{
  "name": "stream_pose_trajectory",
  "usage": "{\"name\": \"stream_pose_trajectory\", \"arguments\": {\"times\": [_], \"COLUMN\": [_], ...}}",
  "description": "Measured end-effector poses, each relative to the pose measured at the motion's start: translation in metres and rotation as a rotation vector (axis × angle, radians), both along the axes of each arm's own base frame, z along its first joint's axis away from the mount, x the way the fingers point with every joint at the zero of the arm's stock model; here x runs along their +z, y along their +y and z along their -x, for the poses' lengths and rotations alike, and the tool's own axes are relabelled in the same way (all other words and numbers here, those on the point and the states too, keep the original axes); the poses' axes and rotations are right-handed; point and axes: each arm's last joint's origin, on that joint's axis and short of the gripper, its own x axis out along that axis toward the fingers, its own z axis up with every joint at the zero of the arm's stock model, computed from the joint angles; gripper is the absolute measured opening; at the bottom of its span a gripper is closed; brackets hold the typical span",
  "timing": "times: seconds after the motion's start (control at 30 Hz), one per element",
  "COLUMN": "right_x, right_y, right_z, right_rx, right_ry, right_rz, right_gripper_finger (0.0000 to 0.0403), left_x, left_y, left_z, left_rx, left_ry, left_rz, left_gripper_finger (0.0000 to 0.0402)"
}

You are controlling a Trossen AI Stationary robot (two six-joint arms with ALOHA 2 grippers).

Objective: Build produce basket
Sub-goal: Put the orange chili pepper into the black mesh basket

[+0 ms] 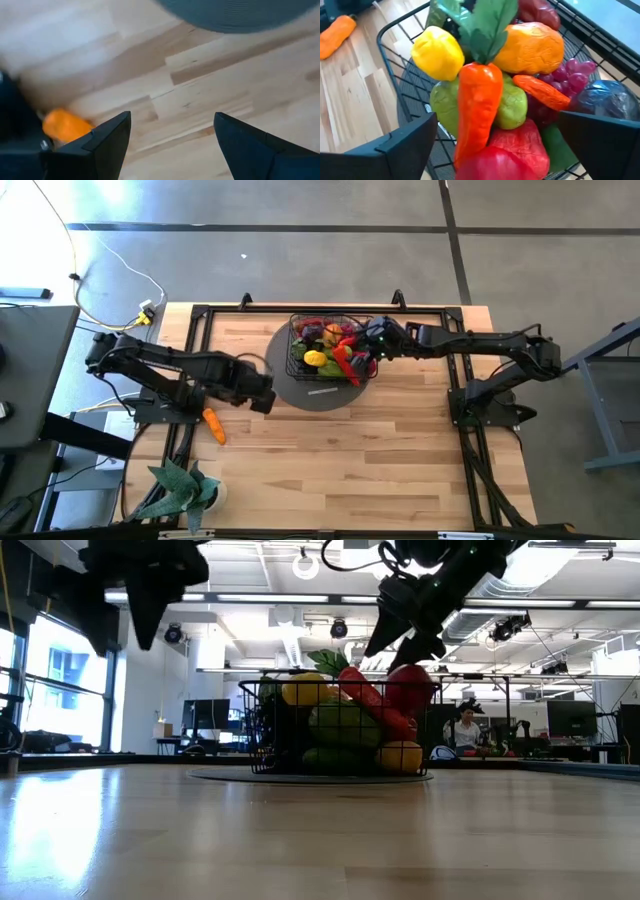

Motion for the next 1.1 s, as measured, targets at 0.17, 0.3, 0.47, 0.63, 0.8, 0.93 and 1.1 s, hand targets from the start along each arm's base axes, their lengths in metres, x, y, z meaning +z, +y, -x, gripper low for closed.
{"name": "stream_pose_trajectory", "arguments": {"times": [0.17, 0.3, 0.47, 0.63, 0.8, 0.93, 1.1], "right_x": [0.0, 0.0, 0.0, 0.0, 0.0, 0.0, 0.0], "right_y": [-0.002, -0.002, 0.0, 0.0, 0.0, 0.0, 0.0], "right_z": [0.001, 0.0, 0.0, 0.0, 0.0, 0.0, 0.0], "right_rx": [-0.005, 0.001, 0.044, 0.03, 0.042, 0.067, 0.074], "right_ry": [-0.001, -0.003, -0.003, -0.009, -0.005, 0.004, 0.006], "right_rz": [-0.002, -0.012, -0.016, -0.031, -0.019, 0.006, 0.013], "right_gripper_finger": [0.0398, 0.0399, 0.0399, 0.0399, 0.0399, 0.0399, 0.0399], "left_x": [-0.015, -0.026, -0.038, -0.048, -0.059, -0.07, -0.077], "left_y": [-0.014, -0.025, -0.041, -0.054, -0.063, -0.066, -0.067], "left_z": [0.006, 0.012, 0.021, 0.029, 0.039, 0.047, 0.05], "left_rx": [0.185, 0.285, 0.403, 0.492, 0.578, 0.65, 0.67], "left_ry": [0.043, 0.083, 0.128, 0.152, 0.179, 0.203, 0.22], "left_rz": [0.023, 0.031, 0.038, 0.015, -0.019, -0.039, -0.021], "left_gripper_finger": [0.0273, 0.0273, 0.0273, 0.0273, 0.0273, 0.0273, 0.0273]}}
